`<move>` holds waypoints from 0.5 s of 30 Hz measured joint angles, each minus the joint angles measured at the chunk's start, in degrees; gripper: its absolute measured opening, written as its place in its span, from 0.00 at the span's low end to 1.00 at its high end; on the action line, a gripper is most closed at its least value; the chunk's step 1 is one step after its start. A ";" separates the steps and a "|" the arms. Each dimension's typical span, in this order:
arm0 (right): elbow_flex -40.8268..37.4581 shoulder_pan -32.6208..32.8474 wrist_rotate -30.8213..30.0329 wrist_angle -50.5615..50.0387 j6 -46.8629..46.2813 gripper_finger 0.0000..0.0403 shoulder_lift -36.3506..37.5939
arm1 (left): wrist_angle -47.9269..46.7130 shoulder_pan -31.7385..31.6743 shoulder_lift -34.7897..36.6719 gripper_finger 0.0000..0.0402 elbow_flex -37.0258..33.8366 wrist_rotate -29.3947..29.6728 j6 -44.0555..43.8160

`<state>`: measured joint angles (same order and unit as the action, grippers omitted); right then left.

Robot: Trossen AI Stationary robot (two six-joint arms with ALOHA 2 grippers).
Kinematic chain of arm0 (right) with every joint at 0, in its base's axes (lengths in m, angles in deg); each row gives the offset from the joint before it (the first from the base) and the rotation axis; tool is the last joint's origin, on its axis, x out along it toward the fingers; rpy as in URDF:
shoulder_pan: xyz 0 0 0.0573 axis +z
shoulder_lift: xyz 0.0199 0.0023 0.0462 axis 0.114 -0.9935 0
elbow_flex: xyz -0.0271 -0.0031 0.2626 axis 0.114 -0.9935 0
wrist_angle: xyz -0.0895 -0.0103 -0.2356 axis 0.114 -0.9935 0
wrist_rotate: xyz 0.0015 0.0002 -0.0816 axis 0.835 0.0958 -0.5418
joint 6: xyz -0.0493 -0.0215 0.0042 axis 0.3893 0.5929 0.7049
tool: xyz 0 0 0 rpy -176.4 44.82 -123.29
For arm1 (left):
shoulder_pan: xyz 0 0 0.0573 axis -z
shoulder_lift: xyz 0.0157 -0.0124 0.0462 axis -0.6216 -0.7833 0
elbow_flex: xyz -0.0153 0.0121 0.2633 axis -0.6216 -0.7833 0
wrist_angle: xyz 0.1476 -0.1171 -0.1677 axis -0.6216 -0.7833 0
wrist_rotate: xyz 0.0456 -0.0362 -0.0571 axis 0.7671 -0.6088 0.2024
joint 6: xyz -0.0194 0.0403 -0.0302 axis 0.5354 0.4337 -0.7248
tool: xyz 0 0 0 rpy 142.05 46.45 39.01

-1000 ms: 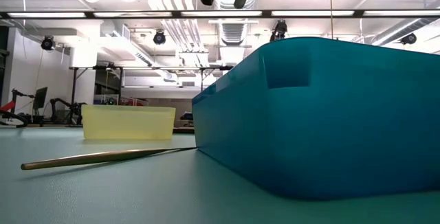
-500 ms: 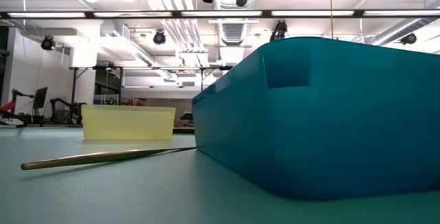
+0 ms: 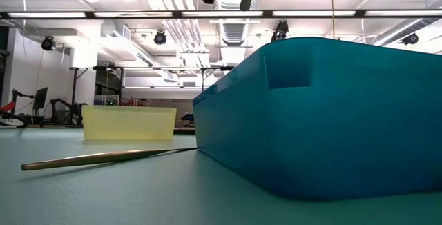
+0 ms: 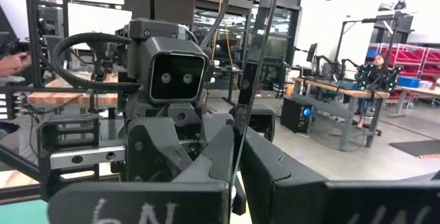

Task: Sort silverware by color (type)
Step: Put the green knife into the white bin

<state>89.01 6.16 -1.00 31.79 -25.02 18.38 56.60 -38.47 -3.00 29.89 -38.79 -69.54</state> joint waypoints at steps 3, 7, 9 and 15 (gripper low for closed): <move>0.00 0.00 0.00 0.08 0.02 0.02 0.00 | 0.08 0.00 -0.01 0.09 0.00 0.02 0.36; 0.00 0.00 -0.02 0.35 0.45 0.02 0.00 | 0.18 -0.02 -0.01 0.09 0.00 0.04 0.46; 0.00 0.00 -0.05 0.76 1.08 0.02 0.00 | 0.27 -0.09 -0.01 0.09 0.00 0.17 0.40; -0.02 0.00 -0.47 1.14 1.89 0.02 0.00 | -0.15 -0.11 -0.01 0.16 0.00 -0.08 -0.11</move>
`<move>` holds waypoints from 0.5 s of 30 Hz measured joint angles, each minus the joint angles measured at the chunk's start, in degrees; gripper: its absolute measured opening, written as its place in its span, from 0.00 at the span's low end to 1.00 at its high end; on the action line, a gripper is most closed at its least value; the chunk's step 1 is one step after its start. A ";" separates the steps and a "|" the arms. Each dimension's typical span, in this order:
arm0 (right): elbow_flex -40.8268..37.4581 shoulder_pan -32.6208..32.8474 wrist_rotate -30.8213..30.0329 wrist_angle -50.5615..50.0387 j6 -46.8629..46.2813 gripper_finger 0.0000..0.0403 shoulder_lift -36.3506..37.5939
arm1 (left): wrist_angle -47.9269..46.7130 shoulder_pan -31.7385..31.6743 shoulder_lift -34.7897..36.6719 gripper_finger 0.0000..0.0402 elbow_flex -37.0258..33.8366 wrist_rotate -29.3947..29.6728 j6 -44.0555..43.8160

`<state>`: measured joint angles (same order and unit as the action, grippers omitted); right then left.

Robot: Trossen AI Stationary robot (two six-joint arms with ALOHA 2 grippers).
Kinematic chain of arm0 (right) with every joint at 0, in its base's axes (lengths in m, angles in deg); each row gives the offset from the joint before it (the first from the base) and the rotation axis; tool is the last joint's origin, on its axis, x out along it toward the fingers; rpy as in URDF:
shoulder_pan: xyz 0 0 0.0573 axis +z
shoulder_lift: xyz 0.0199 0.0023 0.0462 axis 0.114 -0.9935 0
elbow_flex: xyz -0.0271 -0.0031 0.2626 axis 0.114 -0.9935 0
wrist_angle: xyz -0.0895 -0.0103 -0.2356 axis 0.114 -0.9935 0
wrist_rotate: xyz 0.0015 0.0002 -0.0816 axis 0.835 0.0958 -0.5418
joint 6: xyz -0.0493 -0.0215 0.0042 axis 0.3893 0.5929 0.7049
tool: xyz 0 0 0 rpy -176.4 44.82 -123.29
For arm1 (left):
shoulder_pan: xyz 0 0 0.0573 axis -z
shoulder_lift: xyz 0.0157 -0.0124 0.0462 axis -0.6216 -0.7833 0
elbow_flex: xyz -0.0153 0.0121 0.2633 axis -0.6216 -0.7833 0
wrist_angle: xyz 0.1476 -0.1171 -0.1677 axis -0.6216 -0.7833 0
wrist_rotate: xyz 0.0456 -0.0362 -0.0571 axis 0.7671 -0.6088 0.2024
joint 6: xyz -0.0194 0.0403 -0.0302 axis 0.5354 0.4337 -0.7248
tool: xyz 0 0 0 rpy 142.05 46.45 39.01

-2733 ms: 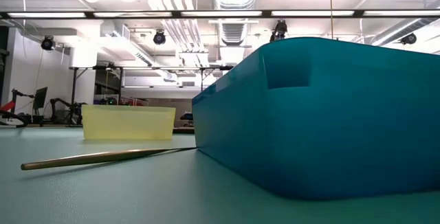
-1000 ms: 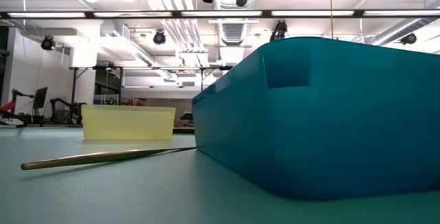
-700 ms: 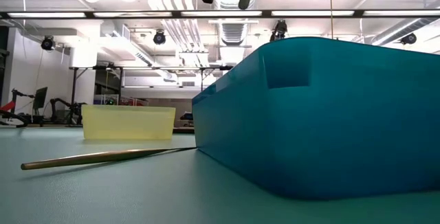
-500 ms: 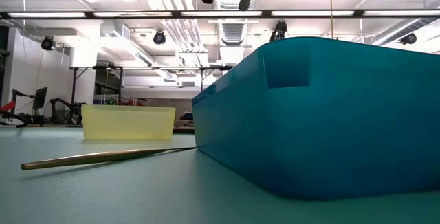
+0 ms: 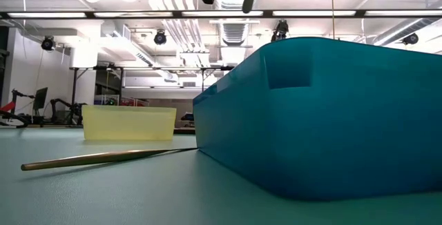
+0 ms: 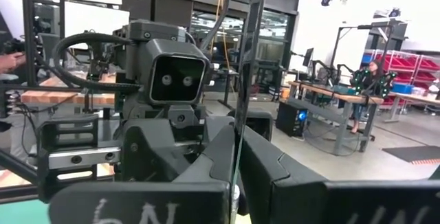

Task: Sort silverware by color (type)
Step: Put the green knife into the white bin

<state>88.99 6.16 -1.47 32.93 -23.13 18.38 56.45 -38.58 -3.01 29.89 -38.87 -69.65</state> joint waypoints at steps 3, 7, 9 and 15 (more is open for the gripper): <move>0.00 0.00 -0.14 0.16 0.26 0.02 0.00 | -0.17 -0.07 0.02 0.24 0.00 -0.30 0.43; 0.02 -0.02 -0.51 0.20 0.51 0.02 0.07 | -1.19 -0.44 0.18 0.38 0.00 -0.73 0.48; 0.13 -0.02 -1.07 0.20 0.82 0.02 0.11 | -1.98 -0.85 0.49 0.45 0.00 -0.73 0.78; 1.75 -0.15 -6.87 -3.88 2.49 0.02 0.15 | -8.54 -1.74 2.28 0.58 0.00 -0.71 3.07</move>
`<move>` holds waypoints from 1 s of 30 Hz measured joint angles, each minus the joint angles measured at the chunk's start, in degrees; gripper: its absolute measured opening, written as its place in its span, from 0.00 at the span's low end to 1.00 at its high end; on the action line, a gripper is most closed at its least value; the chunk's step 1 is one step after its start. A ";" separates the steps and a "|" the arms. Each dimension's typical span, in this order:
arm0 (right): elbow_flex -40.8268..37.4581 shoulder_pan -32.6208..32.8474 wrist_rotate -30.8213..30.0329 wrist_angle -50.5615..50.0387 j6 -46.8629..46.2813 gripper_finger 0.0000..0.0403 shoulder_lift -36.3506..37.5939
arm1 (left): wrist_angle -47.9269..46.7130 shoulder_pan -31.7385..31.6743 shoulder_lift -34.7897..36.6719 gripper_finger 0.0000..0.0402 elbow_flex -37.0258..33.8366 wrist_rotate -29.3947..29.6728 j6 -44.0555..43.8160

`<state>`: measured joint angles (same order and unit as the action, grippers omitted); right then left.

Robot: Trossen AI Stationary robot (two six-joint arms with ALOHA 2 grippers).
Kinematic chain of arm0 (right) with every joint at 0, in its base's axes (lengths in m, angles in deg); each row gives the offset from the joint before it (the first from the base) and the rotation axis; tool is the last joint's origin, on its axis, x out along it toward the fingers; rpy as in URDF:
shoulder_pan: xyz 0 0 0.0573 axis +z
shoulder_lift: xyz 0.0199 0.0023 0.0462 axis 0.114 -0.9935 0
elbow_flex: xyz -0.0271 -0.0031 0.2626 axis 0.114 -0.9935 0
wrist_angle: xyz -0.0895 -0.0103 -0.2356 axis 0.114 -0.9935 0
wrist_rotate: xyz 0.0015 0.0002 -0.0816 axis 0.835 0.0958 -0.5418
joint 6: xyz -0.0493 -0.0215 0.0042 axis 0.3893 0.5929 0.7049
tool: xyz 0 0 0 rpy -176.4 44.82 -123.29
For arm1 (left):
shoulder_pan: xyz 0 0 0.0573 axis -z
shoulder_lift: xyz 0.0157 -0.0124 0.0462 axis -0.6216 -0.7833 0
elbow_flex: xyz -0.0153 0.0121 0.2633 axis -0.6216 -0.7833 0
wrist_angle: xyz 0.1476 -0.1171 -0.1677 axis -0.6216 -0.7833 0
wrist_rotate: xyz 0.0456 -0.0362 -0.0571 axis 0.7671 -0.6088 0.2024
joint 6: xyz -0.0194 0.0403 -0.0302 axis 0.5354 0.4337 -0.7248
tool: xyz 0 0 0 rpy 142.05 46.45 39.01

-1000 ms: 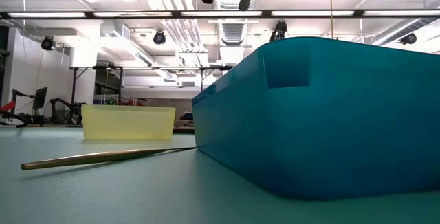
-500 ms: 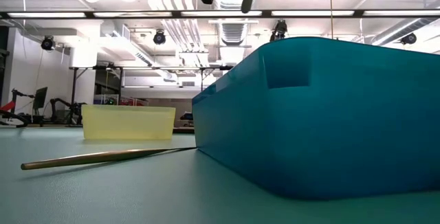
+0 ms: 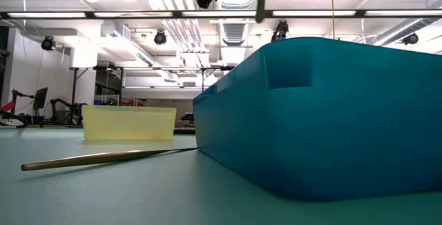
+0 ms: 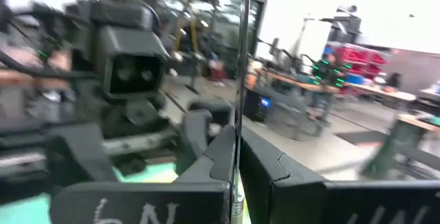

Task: Sort silverware by color (type)
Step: Put the green knife into the white bin

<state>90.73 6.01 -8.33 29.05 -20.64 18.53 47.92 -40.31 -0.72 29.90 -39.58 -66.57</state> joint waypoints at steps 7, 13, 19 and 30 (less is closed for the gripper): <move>5.77 -1.33 -10.28 -16.79 -1.41 0.02 0.00 | -6.94 -1.65 2.46 0.61 0.00 0.41 0.69; 13.16 -5.55 -10.59 -40.39 -12.56 0.02 -0.21 | -14.01 -1.98 6.17 0.59 0.00 4.84 3.25; 20.46 -11.77 -5.98 -62.03 -22.37 0.02 -2.61 | -17.61 -2.00 10.85 0.58 -1.02 6.61 5.96; 30.62 -19.74 -1.49 -85.85 -23.35 0.02 -14.98 | -15.83 -2.13 24.58 0.56 -10.03 15.95 9.25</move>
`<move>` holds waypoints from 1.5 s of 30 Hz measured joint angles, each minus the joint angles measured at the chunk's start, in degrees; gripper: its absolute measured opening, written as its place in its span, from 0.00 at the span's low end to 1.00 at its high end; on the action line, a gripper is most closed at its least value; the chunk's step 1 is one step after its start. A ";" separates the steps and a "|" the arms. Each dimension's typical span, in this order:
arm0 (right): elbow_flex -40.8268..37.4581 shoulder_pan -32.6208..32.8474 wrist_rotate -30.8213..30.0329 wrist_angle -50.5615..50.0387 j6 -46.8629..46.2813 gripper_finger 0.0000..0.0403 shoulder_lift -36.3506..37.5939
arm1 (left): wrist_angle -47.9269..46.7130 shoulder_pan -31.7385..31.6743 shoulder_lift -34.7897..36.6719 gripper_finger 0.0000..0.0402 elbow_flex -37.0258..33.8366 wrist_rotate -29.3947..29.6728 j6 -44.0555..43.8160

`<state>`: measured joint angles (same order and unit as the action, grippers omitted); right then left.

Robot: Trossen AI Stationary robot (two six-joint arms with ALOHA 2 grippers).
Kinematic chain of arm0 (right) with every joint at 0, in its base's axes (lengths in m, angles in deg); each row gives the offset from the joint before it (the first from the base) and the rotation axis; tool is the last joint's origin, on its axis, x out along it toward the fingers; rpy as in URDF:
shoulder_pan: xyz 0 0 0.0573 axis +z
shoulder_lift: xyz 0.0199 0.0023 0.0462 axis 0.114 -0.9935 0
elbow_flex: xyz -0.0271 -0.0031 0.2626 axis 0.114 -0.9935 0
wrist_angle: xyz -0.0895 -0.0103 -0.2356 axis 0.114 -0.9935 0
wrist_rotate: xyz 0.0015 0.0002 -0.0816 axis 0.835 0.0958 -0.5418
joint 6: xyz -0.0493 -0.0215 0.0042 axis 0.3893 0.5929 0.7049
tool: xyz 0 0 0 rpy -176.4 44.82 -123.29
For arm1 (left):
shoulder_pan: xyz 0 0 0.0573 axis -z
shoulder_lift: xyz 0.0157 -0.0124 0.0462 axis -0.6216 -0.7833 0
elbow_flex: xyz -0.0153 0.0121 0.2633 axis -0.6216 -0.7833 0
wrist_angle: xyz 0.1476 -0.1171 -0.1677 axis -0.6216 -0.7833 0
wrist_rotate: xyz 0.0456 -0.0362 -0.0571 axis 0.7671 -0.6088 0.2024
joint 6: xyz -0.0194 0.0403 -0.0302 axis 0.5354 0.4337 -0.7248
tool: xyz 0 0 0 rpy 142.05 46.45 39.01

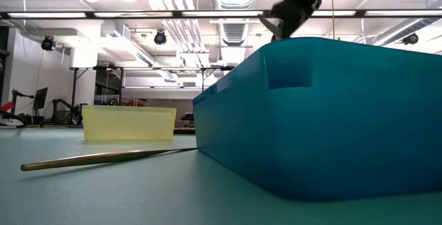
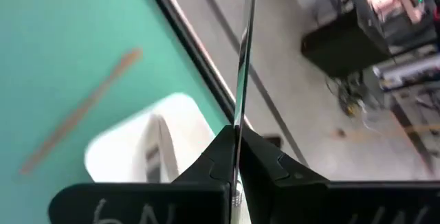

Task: Sort silverware by color (type)
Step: Put the green knife into the white bin

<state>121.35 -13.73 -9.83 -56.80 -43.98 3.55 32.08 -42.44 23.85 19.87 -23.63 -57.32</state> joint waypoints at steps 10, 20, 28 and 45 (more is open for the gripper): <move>4.40 -4.13 2.64 -18.04 -3.28 0.02 -9.03 | 3.68 0.02 9.46 0.56 -6.91 1.94 2.71; 4.31 -8.28 10.12 -29.10 -5.87 0.02 -13.30 | 3.55 0.04 13.81 0.56 -9.90 2.18 2.95; 3.74 -10.56 16.31 -29.72 -1.73 0.02 -15.57 | 3.21 0.04 14.60 0.56 -10.28 4.95 3.14; 4.40 -11.89 15.83 -26.92 -0.35 0.02 -19.59 | 3.29 0.04 14.21 0.56 -10.26 4.90 3.56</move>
<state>125.75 -25.62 6.00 -83.72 -44.33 -16.04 35.37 -42.40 38.06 9.61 -18.73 -53.76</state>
